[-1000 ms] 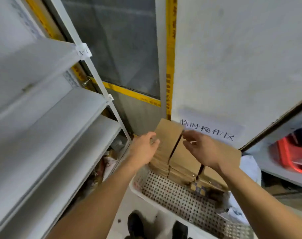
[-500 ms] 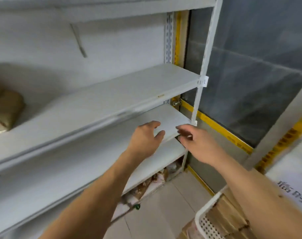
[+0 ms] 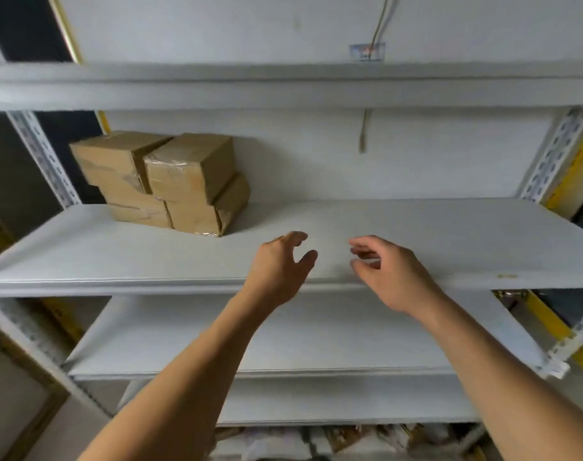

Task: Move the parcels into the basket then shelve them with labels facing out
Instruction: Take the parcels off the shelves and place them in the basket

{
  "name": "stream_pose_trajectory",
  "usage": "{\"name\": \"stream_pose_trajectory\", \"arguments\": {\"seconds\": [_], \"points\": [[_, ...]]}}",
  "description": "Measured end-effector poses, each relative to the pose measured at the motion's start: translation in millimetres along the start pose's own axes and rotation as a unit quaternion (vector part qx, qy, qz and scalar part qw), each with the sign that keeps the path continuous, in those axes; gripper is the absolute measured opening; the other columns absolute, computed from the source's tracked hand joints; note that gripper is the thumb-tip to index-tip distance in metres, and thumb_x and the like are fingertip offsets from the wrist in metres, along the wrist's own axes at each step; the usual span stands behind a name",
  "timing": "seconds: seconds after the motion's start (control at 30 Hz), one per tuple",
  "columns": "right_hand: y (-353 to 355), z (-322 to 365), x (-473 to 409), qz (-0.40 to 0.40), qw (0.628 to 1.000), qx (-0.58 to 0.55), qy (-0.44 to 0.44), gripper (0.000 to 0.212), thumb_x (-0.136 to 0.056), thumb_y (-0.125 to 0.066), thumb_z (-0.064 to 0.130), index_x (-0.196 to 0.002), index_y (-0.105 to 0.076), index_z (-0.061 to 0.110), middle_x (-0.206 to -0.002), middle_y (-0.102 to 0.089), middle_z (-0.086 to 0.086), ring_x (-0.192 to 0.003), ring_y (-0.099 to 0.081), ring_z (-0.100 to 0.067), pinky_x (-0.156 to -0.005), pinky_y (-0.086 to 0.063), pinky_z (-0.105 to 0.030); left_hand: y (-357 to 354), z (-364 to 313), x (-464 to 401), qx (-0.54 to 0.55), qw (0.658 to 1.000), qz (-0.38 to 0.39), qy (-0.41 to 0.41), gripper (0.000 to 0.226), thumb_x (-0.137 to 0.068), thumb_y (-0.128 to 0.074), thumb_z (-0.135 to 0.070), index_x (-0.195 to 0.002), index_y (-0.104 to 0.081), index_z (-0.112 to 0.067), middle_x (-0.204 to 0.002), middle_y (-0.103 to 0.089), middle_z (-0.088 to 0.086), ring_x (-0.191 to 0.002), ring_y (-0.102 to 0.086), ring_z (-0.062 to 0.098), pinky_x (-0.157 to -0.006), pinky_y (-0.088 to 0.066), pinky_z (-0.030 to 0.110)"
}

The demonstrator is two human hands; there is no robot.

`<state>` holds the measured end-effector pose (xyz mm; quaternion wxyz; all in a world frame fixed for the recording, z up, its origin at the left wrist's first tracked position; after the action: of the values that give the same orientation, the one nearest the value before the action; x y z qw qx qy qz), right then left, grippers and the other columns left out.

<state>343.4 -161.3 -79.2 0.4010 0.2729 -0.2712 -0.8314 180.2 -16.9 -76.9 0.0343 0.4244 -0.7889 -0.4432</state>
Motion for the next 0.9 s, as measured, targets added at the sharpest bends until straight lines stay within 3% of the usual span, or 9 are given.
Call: {"name": "stream_pose_trajectory", "arguments": {"seconds": [0.3,0.47,0.6,0.77,0.83,0.9], "points": [[-65.3,71.1,-107.2,0.076,0.990,-0.015,0.120,0.040,-0.098,-0.072,0.020,-0.137,-0.067,0.021,-0.126,-0.072,0.006,-0.112,-0.066,-0.008,-0.097,-0.046,-0.019,86.3,64.7,-27.7,-0.072,0.986,-0.114,0.098,0.039,-0.101,-0.068,-0.040,-0.133,-0.068,-0.017,-0.129,-0.073,0.008,-0.113,-0.069,0.028,-0.094,-0.057,0.038],[-104.2,116.8,-145.4,0.107,0.980,-0.009,0.167,0.043,-0.097,-0.071,0.025,-0.140,-0.065,0.024,-0.135,-0.069,0.004,-0.124,-0.062,-0.009,-0.103,-0.045,-0.022,127.6,101.3,-45.5,-0.047,0.972,-0.179,0.144,0.056,-0.103,-0.065,-0.040,-0.153,-0.051,-0.019,-0.150,-0.060,0.007,-0.132,-0.061,0.027,-0.110,-0.052,0.046],[-128.7,150.1,-168.2,0.098,0.982,-0.026,0.159,0.051,-0.099,-0.068,0.032,-0.149,-0.057,0.026,-0.148,-0.061,0.001,-0.135,-0.057,-0.015,-0.112,-0.046,-0.032,152.3,138.2,-70.4,-0.023,0.964,-0.212,0.159,0.067,-0.102,-0.067,-0.038,-0.159,-0.040,-0.017,-0.159,-0.048,0.008,-0.139,-0.053,0.027,-0.112,-0.050,0.046],[-160.3,175.2,-195.2,0.074,0.991,-0.050,0.096,0.071,-0.100,-0.066,0.045,-0.162,-0.036,0.024,-0.161,-0.046,-0.003,-0.147,-0.045,-0.020,-0.120,-0.040,-0.039,173.1,180.2,-104.8,-0.003,0.965,-0.226,0.133,0.072,-0.098,-0.070,-0.040,-0.158,-0.036,-0.017,-0.154,-0.050,0.009,-0.138,-0.051,0.026,-0.108,-0.047,0.038],[-172.3,181.8,-205.4,0.064,0.994,-0.068,0.061,0.080,-0.098,-0.065,0.053,-0.164,-0.031,0.024,-0.164,-0.042,-0.002,-0.149,-0.042,-0.021,-0.121,-0.038,-0.039,176.1,194.5,-117.6,0.001,0.966,-0.227,0.124,0.075,-0.094,-0.070,-0.046,-0.157,-0.036,-0.020,-0.152,-0.051,0.007,-0.136,-0.051,0.025,-0.110,-0.050,0.044],[-185.5,184.1,-212.3,0.058,0.992,-0.114,0.011,0.087,-0.088,-0.067,0.068,-0.159,-0.040,0.026,-0.159,-0.049,0.003,-0.145,-0.048,-0.021,-0.120,-0.040,-0.043,177.3,208.6,-128.6,0.021,0.970,-0.213,0.120,0.081,-0.091,-0.069,-0.055,-0.157,-0.034,-0.022,-0.152,-0.050,0.005,-0.135,-0.053,0.024,-0.109,-0.052,0.050]]}}
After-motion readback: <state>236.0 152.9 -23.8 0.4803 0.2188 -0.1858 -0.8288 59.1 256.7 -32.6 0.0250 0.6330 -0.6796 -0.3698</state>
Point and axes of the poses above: each hand's wrist, its own x-axis away from the middle knuckle, its own y-axis out of the back of the hand, z = x × y, the point moved 3 cm from there along -x, towards the middle knuckle
